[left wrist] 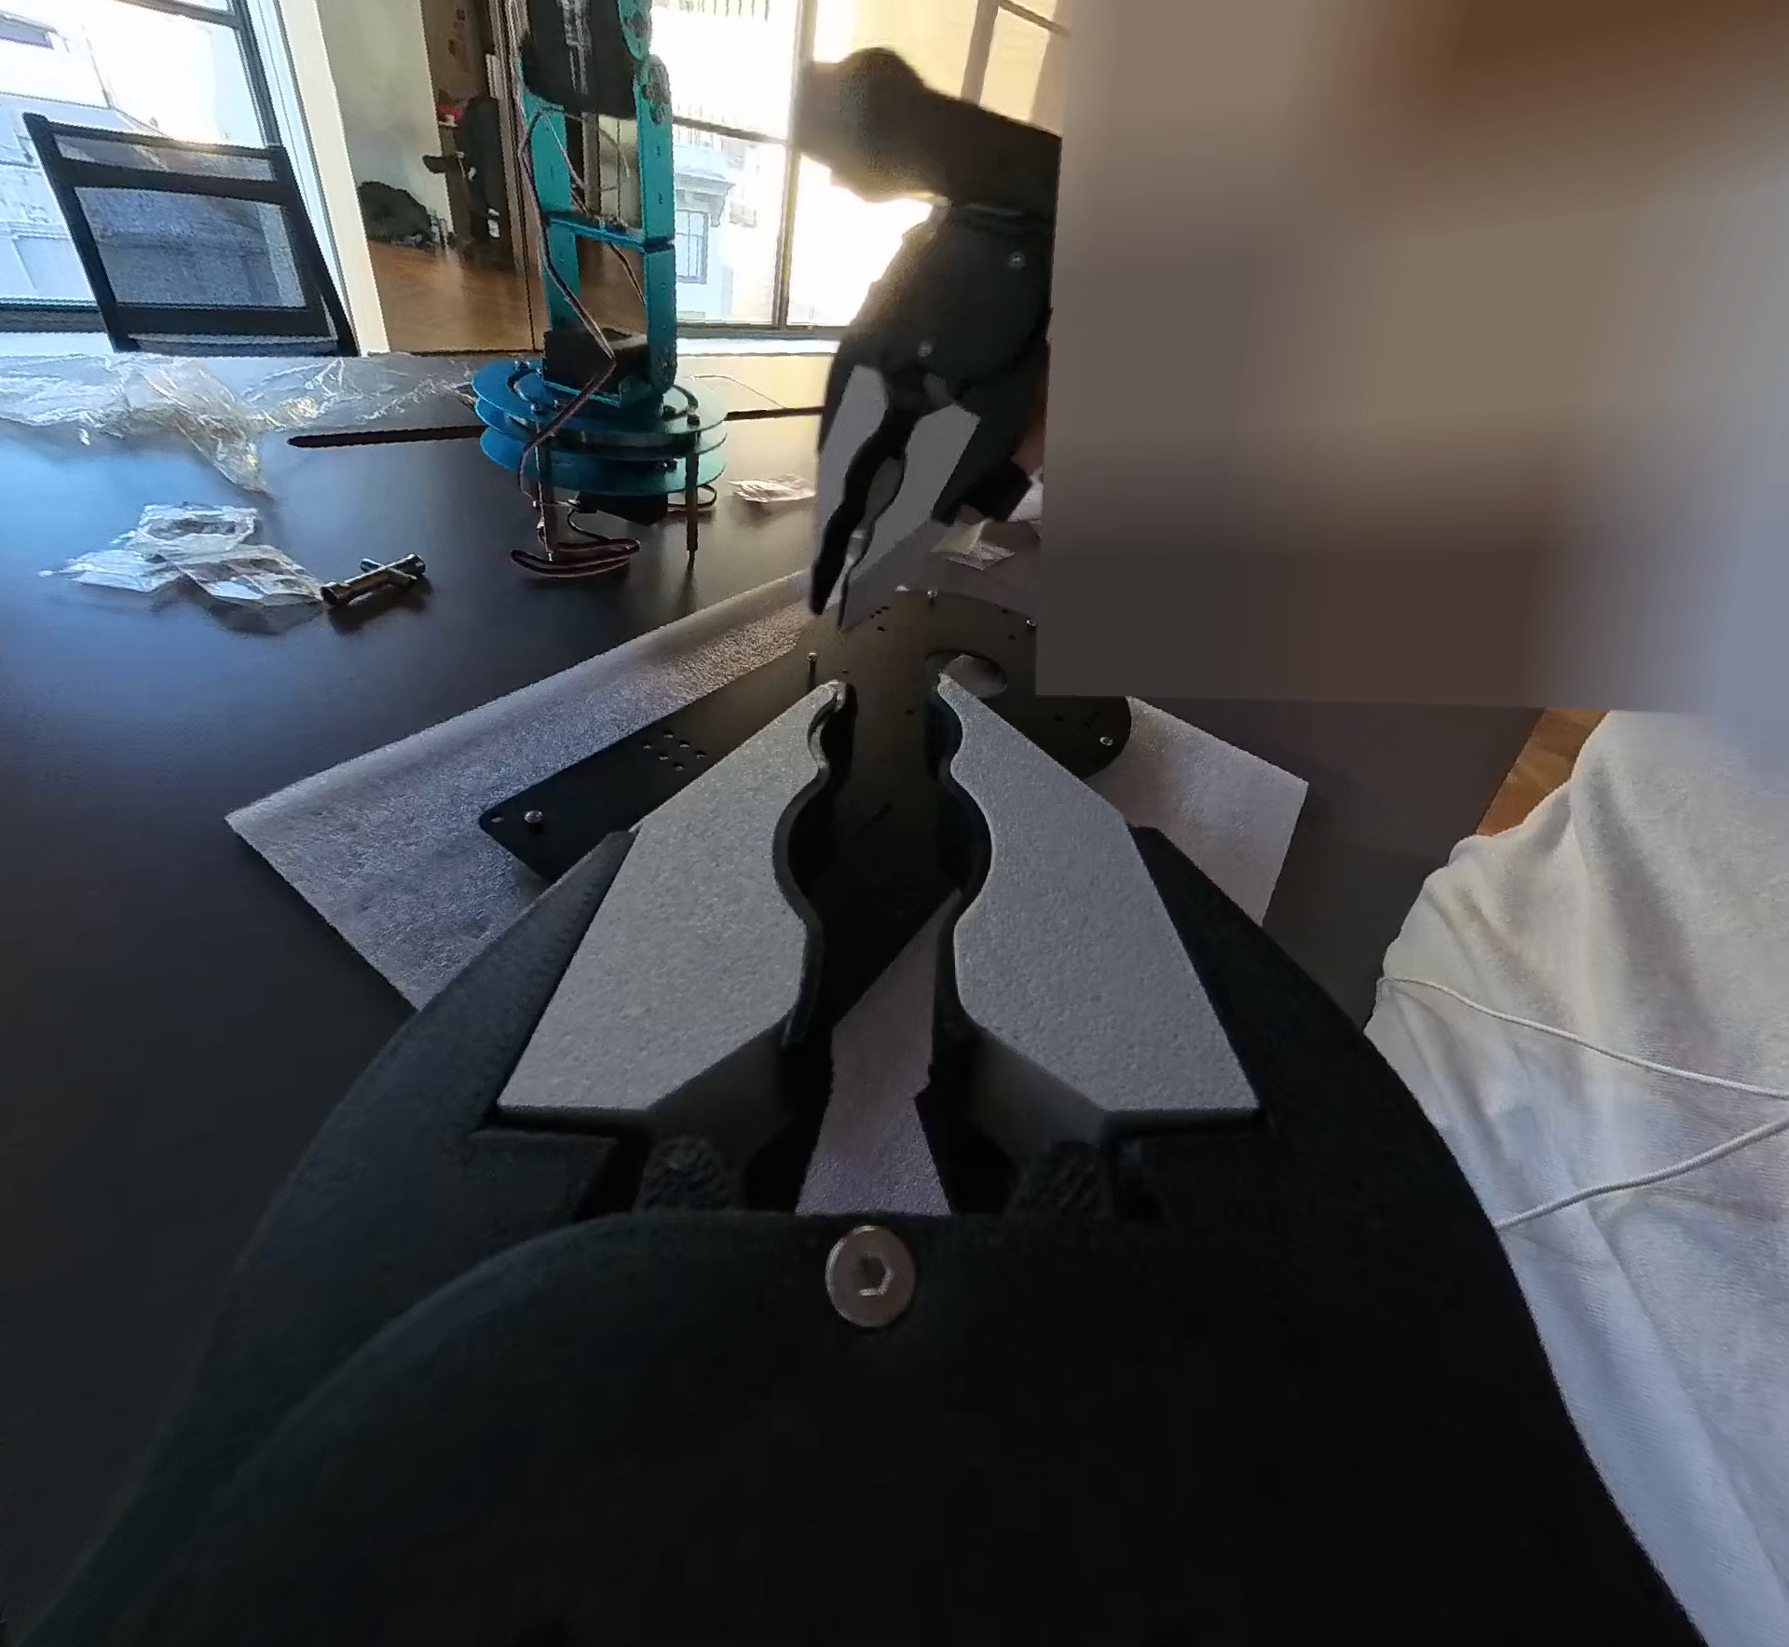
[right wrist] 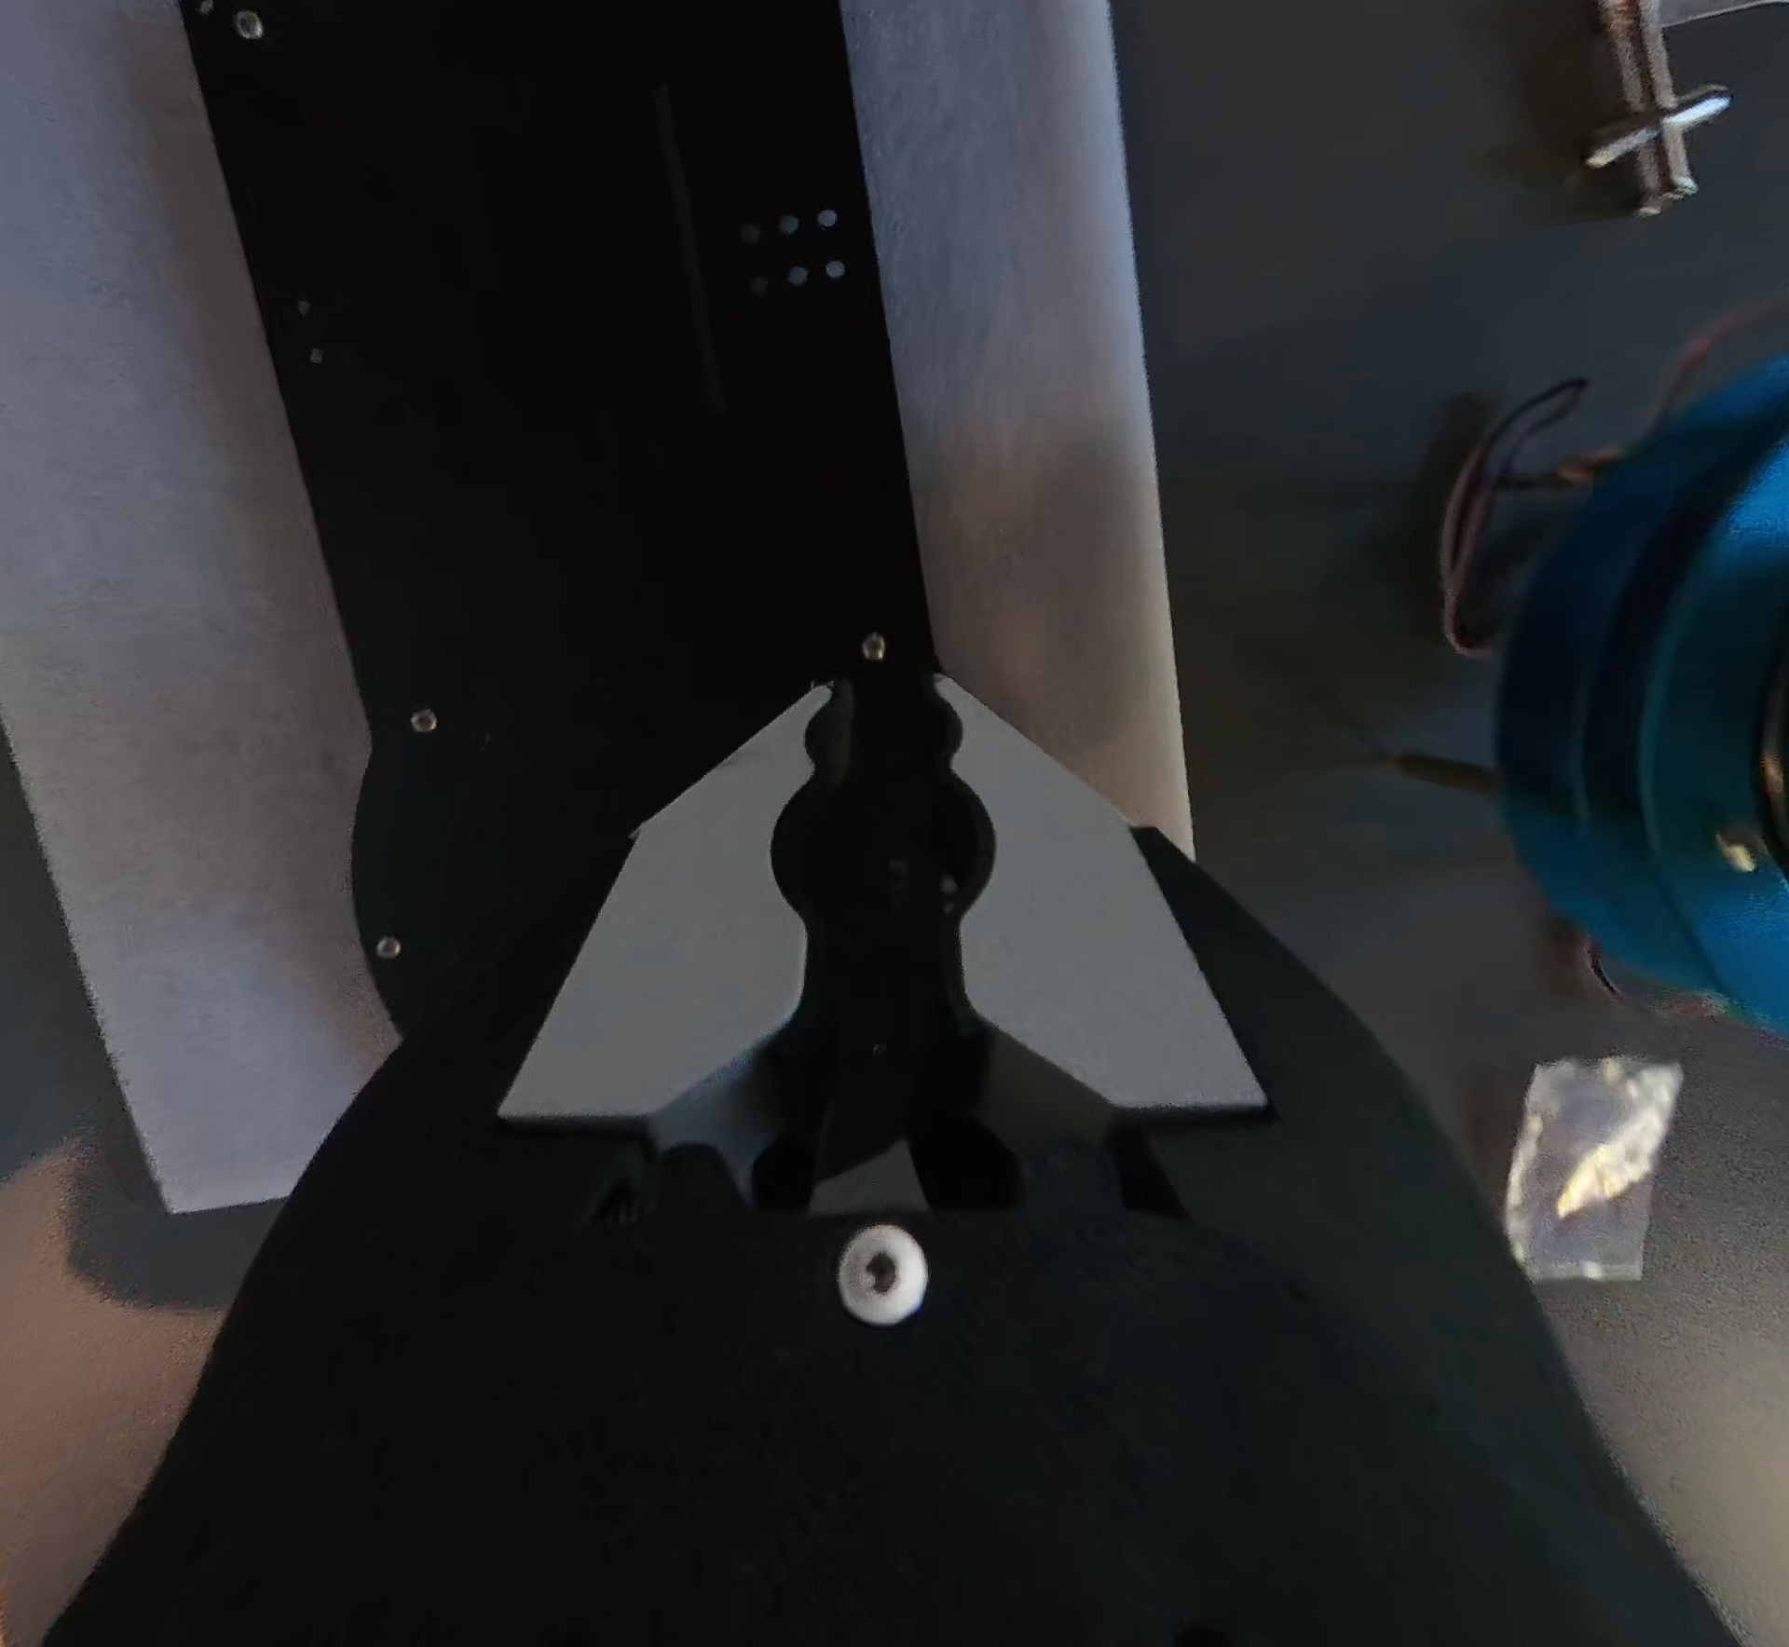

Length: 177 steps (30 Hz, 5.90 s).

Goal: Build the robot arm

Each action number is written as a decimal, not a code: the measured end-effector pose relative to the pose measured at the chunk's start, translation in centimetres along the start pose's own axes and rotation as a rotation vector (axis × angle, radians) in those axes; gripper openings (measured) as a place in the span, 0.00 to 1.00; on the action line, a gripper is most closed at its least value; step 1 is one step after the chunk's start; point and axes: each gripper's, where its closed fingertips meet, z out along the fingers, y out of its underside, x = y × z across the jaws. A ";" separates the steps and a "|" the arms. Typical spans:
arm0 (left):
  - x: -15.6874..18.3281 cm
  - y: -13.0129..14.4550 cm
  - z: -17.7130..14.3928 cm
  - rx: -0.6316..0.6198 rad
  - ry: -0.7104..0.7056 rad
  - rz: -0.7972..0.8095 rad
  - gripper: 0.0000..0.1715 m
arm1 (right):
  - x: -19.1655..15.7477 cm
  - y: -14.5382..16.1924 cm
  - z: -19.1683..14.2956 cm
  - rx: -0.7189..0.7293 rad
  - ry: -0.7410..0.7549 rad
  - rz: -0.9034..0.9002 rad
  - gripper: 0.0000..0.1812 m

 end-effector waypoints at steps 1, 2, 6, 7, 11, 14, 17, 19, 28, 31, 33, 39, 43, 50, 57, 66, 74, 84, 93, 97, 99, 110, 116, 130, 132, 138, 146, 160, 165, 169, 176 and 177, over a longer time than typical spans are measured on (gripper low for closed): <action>0.0 -0.1 -0.1 -0.001 -0.001 0.000 0.07 | 0.0 0.4 -1.0 0.022 0.032 0.010 0.07; 0.1 -0.3 -0.2 -0.003 -0.002 0.002 0.07 | 0.2 1.3 -2.5 0.038 0.083 0.018 0.07; 0.4 -0.9 -0.9 -0.017 -0.030 0.019 0.08 | 3.2 10.8 -13.2 0.000 0.410 0.149 0.07; 0.5 -1.2 -1.1 -0.017 -0.038 0.022 0.08 | 4.2 14.4 -16.2 0.002 0.457 0.237 0.09; 1.6 -2.8 -1.2 -0.008 -0.070 0.038 0.10 | 7.5 30.3 -21.6 -0.113 0.472 0.586 0.18; 3.2 -4.3 -0.2 0.001 -0.082 0.039 0.11 | 8.8 37.2 -20.9 -0.132 0.459 0.629 0.18; 5.5 -5.3 1.1 0.011 -0.102 0.031 0.11 | 8.4 40.7 -18.9 -0.137 0.383 0.656 0.20; 7.0 -5.5 1.9 0.005 -0.128 0.032 0.11 | 8.1 41.9 -17.9 -0.133 0.354 0.641 0.19; 12.9 -4.3 5.8 0.002 -0.181 -0.025 0.11 | 6.5 41.6 -16.5 -0.111 0.302 0.514 0.09; 14.2 -3.3 8.0 -0.022 -0.162 -0.059 0.11 | 5.9 38.4 -17.8 -0.034 0.453 0.345 0.08; 15.1 -2.3 10.1 -0.044 -0.125 -0.086 0.13 | 4.8 35.5 -19.1 0.015 0.554 0.234 0.08; 17.8 -3.4 18.3 -0.009 0.164 -0.171 0.24 | -0.6 22.7 -23.1 0.390 0.486 0.017 0.08; 18.2 -9.8 21.0 0.099 0.371 -0.122 0.31 | -5.9 13.0 -27.0 0.844 -0.026 -0.056 0.08; 19.9 -20.2 19.7 0.187 0.854 -0.187 0.33 | -9.7 5.3 -30.7 1.126 -0.810 -0.084 0.08; 19.3 -20.8 20.1 0.052 0.895 -0.198 0.28 | -9.1 2.5 -30.3 1.182 -1.051 -0.036 0.08; 10.2 -19.4 19.4 0.030 0.586 -0.278 0.24 | -2.9 -3.0 -25.3 1.194 -0.126 0.137 0.08; 7.7 -18.7 16.1 0.027 0.496 -0.088 0.24 | -2.0 -6.0 -22.4 0.900 0.669 0.136 0.08; 5.9 -17.7 15.5 -0.004 0.591 -0.054 0.09 | -5.0 -6.7 -18.7 1.057 0.111 0.212 0.18; 7.3 -16.4 15.5 -0.044 0.671 0.006 0.09 | -5.0 -6.6 -16.9 1.009 -0.102 0.179 0.14; 7.2 -15.9 15.7 -0.054 0.680 0.010 0.09 | -4.8 -6.5 -16.0 1.003 -0.114 0.153 0.08; 6.9 -15.7 15.7 -0.055 0.680 0.015 0.09 | -4.6 -6.5 -15.7 1.002 -0.117 0.165 0.08; 5.3 -17.2 14.8 -0.004 0.695 -0.060 0.11 | -2.3 -7.4 -16.1 0.831 0.323 0.183 0.08; 2.3 -18.6 14.5 0.040 0.595 -0.054 0.08 | -0.1 -8.0 -17.1 0.648 0.613 0.162 0.08; 0.4 -19.3 14.6 0.039 0.487 -0.045 0.07 | 0.9 -9.5 -16.7 0.608 0.732 0.154 0.08; 0.4 -19.3 14.5 0.035 0.478 -0.042 0.07 | 0.9 -9.5 -16.7 0.610 0.727 0.149 0.08; 0.6 -19.1 14.8 0.002 0.469 -0.023 0.07 | 0.9 -9.2 -16.6 0.607 0.725 0.146 0.08; 1.4 -19.7 15.3 -0.002 0.471 -0.020 0.07 | 0.7 -8.8 -17.4 0.626 0.724 0.152 0.08; 2.3 -20.4 15.6 -0.105 0.441 0.034 0.07 | 0.5 -9.3 -18.5 0.687 0.725 0.156 0.08; 2.6 -20.8 16.0 -0.148 0.462 0.065 0.07 | 1.0 -9.5 -19.2 0.699 0.789 0.153 0.08; 3.2 -21.0 16.3 -0.181 0.458 0.097 0.07 | 0.9 -9.4 -19.7 0.711 0.803 0.158 0.08; 4.7 -22.7 16.0 -0.154 0.396 0.086 0.07 | -0.3 -9.4 -22.1 0.804 0.742 0.147 0.08; 5.0 -23.0 16.0 -0.145 0.384 0.077 0.07 | -0.5 -9.3 -22.6 0.824 0.729 0.143 0.08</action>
